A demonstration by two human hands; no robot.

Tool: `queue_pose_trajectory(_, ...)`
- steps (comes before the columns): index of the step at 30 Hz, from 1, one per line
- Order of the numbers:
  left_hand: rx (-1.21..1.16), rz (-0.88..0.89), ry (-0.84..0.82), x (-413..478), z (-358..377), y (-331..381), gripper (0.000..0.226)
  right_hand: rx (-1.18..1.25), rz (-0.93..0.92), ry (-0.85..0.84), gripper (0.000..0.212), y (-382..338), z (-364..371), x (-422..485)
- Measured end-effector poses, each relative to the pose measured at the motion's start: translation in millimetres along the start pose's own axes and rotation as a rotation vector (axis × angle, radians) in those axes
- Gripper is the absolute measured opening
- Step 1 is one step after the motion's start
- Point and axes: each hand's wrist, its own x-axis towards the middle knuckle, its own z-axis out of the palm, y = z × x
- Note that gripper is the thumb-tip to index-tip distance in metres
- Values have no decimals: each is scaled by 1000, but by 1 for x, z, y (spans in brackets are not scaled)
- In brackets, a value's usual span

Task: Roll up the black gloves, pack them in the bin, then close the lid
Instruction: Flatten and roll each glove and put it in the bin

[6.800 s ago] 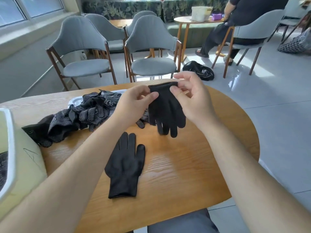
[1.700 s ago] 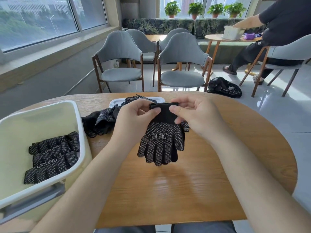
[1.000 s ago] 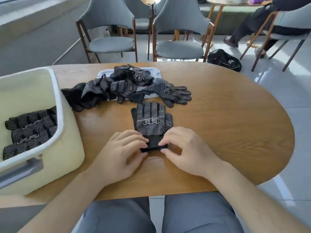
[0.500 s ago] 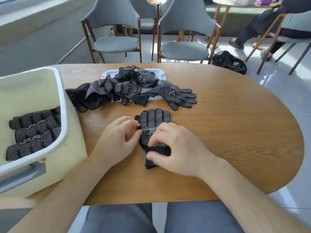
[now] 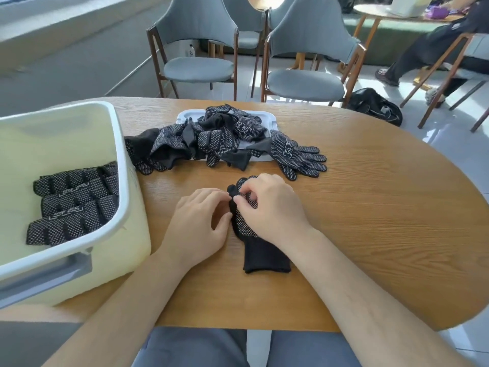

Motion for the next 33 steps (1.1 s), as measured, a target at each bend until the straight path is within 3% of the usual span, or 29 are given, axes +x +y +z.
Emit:
queue_pose_trajectory(4, 2, -8, 1, 2, 0, 2, 28, -40, 31, 41, 15, 10, 14, 5)
queue_pose_trajectory(12, 15, -22, -5, 1, 0, -2, 25, -15, -89, 168, 8, 9, 19, 1)
queue_pose_trajectory(19, 22, -24, -5, 0, 0, -1, 28, 29, -97, 146, 19, 4, 7, -6)
queue_pose_trajectory(26, 87, 14, 30, 0, 2, 5, 39, 22, -218, -231, 31, 6, -18, -55)
queue_pose_trajectory(30, 92, 16, 36, 0, 3, 9, 45, 88, -220, -294, 27, 6, -25, -48)
queue_pose_trajectory(33, 132, 21, 27, -1, 3, 9, 43, 169, -157, -211, 20, 6, -33, -28)
